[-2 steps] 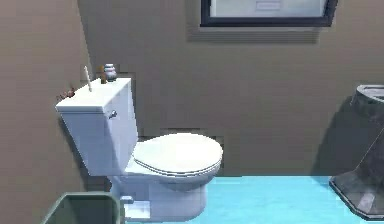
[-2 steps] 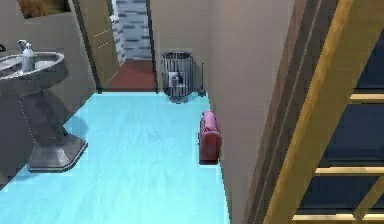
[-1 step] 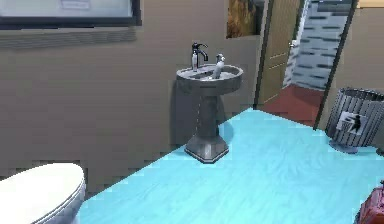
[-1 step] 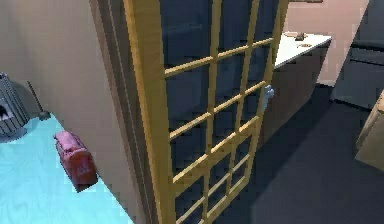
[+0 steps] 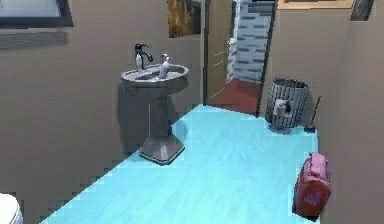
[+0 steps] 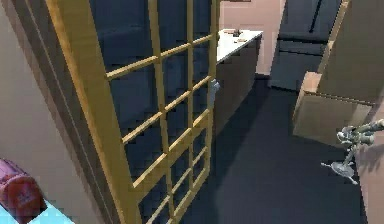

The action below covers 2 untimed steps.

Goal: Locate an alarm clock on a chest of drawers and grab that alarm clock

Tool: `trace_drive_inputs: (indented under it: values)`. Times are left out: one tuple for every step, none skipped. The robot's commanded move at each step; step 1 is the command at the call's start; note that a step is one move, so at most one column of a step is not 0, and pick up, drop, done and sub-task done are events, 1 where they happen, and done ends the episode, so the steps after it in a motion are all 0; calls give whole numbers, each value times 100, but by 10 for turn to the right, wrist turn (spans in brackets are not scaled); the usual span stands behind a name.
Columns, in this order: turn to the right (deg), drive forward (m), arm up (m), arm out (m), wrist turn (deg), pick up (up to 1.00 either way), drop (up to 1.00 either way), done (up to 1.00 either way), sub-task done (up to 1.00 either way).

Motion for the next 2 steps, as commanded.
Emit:
trace_drive_inputs:
  values:
    - [0, 30, 0, 0, 0, 0, 0, 0, 0]
    - [120, 0, 0, 0, 0, 0, 0, 0, 0]
